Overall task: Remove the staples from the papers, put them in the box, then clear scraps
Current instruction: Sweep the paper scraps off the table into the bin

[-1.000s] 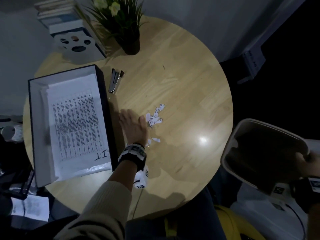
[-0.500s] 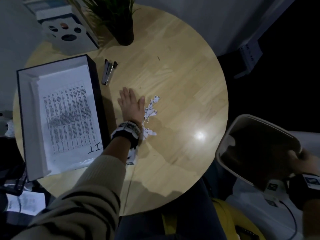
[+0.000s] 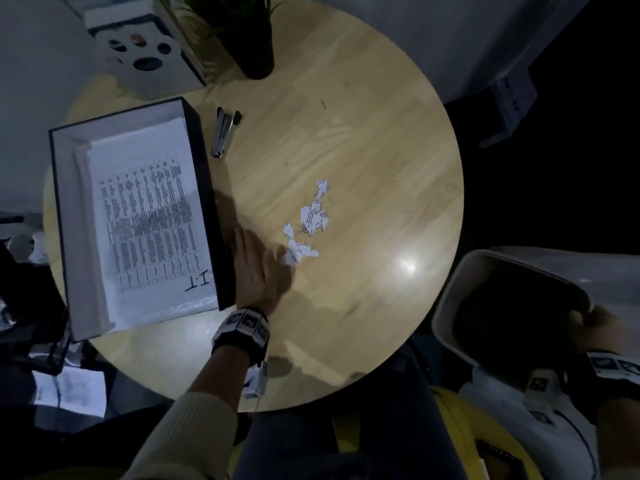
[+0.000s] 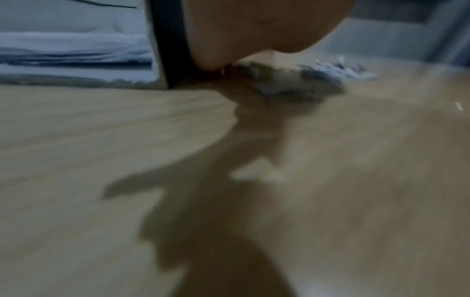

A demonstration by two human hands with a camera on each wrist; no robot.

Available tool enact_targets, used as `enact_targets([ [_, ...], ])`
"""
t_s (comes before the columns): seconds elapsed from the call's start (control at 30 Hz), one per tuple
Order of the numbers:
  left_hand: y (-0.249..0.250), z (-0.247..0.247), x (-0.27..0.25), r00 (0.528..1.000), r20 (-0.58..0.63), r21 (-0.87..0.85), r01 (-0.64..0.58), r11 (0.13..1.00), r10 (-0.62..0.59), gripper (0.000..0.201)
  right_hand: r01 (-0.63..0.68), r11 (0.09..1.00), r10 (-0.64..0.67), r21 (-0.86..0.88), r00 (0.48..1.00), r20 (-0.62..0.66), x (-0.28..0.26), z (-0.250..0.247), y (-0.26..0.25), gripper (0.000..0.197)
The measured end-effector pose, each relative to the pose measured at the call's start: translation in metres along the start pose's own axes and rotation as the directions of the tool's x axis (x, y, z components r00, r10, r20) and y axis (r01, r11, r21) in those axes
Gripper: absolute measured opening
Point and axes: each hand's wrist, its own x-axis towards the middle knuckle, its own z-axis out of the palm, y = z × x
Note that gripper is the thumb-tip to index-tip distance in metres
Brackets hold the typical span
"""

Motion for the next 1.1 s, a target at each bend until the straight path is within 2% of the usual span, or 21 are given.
enact_targets([
  [0.13, 0.021, 0.022, 0.004, 0.994, -0.037, 0.049, 0.105, 0.993, -0.103, 0.074, 0.031, 0.999, -0.031, 0.028, 0.999, 0.025, -0.012, 0.006, -0.023, 0.016],
  [0.17, 0.031, 0.027, 0.002, 0.995, -0.015, 0.049, 0.097, 0.994, -0.096, 0.071, 0.031, 0.999, -0.032, 0.039, 0.999, 0.027, -0.012, 0.008, -0.023, 0.014],
  [0.27, 0.052, 0.042, -0.015, 0.993, 0.106, -0.026, -0.058, 0.998, 0.061, 0.067, -0.013, 0.998, 0.011, 0.064, 0.999, 0.034, -0.006, 0.016, -0.015, 0.021],
  [0.33, 0.045, 0.041, -0.021, 0.984, 0.121, -0.096, -0.119, 0.988, 0.13, 0.067, -0.042, 0.996, 0.039, 0.076, 0.999, 0.037, -0.003, 0.02, -0.011, 0.028],
  [0.43, 0.015, 0.019, -0.012, 0.996, -0.049, -0.085, -0.079, 0.993, 0.075, 0.065, -0.061, 0.996, 0.058, 0.071, 0.997, 0.052, -0.004, 0.02, -0.013, 0.031],
  [0.5, -0.004, 0.007, -0.008, 0.995, -0.099, -0.062, -0.03, 0.998, 0.024, 0.065, -0.063, 0.995, 0.058, 0.08, 0.996, 0.062, -0.006, 0.018, -0.017, 0.032],
  [0.6, 0.003, 0.016, -0.017, 0.998, -0.039, -0.006, -0.052, 0.999, 0.052, 0.069, -0.019, 0.998, 0.015, 0.052, 0.997, 0.074, -0.005, 0.019, -0.022, 0.033],
  [0.67, 0.022, 0.033, -0.029, 1.0, 0.024, 0.038, -0.018, 0.999, 0.017, 0.072, 0.008, 0.999, -0.012, 0.049, 0.997, 0.078, -0.006, 0.02, -0.023, 0.031],
  [0.73, 0.043, 0.047, -0.037, 0.997, 0.069, -0.005, 0.024, 1.0, -0.024, 0.072, 0.033, 0.999, -0.036, 0.033, 0.995, 0.089, -0.008, 0.02, -0.026, 0.031],
  [0.83, 0.058, 0.046, -0.037, 0.995, 0.084, -0.101, -0.05, 0.994, 0.059, 0.071, 0.051, 0.998, -0.053, 0.029, 0.995, 0.085, -0.012, 0.019, -0.028, 0.032],
  [1.0, 0.006, 0.015, -0.057, 0.997, -0.064, -0.05, -0.036, 0.998, 0.033, 0.076, 0.023, 0.999, -0.027, 0.041, 0.995, 0.093, -0.019, 0.016, -0.029, 0.033],
  [1.1, -0.022, 0.014, -0.076, 1.0, -0.025, 0.034, -0.013, 0.999, 0.014, 0.069, -0.015, 0.998, 0.009, 0.056, 0.994, 0.108, -0.022, 0.019, -0.03, 0.034],
])
